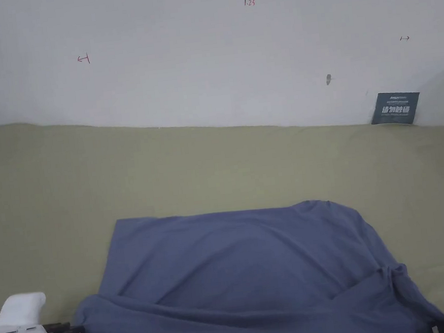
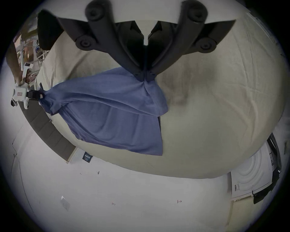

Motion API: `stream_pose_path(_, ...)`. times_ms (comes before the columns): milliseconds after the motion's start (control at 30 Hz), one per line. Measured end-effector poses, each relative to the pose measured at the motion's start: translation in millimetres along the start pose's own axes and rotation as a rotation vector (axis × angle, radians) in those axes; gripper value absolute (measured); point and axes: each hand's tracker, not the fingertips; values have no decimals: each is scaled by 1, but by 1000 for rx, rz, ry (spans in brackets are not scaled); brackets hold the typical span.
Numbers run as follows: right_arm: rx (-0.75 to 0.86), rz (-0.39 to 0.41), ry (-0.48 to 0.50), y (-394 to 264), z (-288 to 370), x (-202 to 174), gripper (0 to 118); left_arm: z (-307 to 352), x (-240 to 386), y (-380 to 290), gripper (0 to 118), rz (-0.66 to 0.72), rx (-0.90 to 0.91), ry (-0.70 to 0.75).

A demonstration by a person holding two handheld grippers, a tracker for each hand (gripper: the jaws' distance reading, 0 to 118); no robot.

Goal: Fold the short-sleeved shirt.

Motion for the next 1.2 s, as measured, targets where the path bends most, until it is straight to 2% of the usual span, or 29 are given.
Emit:
stream_pose_path(300, -64, -18, 14, -42, 11, 5, 12, 18, -7, -45, 3, 29, -48, -18)
stream_pose_path(467, -59, -29, -11, -50, -3, 5, 12, 7, -10, -52, 5, 54, -73, -16)
stream_pose_path(500, -47, -23, -24, -50, -6, 5, 18, -1, -18, -55, 25, 64, -75, 0)
stream_pose_path(533, -47, -11, -74, -49, -9, 5, 31, -3, -19, -55, 57, 78, -88, 41)
stream_pose_path(567, -57, -7, -123, -48, -11, 5, 51, -4, -21, -53, 84, 91, -99, 93)
stream_pose_path(600, -73, -7, -175, -45, -11, 7, 84, -2, -25, -52, 95, 112, -103, 106)
stream_pose_path(633, -77, -22, -183, -42, -8, 11, 99, 3, -28, -49, 94, 135, -85, 74)
stream_pose_path(733, 7, -48, -166, -26, 9, 13, 98, 18, -38, -33, 94, 204, -22, 87)
stream_pose_path(833, 52, -12, -206, -1, 15, 3, 97, 27, -40, -5, 91, 208, 51, 130)
stream_pose_path(867, 55, -4, -207, 9, 13, -2, 92, 28, -38, 4, 84, 206, 70, 122)
stream_pose_path(900, 52, -1, -200, 18, 12, -6, 72, 31, -27, 12, 69, 209, 88, 109)
stream_pose_path(933, 51, 6, -185, 28, 10, -10, 46, 29, -23, 22, 49, 210, 99, 91)
stream_pose_path(967, 48, 17, -171, 38, 5, -16, 14, 26, -18, 33, 25, 204, 96, 78)
stream_pose_path(1000, 41, 23, -177, 47, -2, -22, 8, 20, -14, 44, 0, 193, 88, 80)
stream_pose_path(1067, 21, 42, -210, 64, -16, -34, 7, 7, 2, 62, 0, 127, 77, 111)
stream_pose_path(1200, 36, 73, -164, 95, -44, -48, 7, -27, 20, 103, 0, 54, 29, 30)
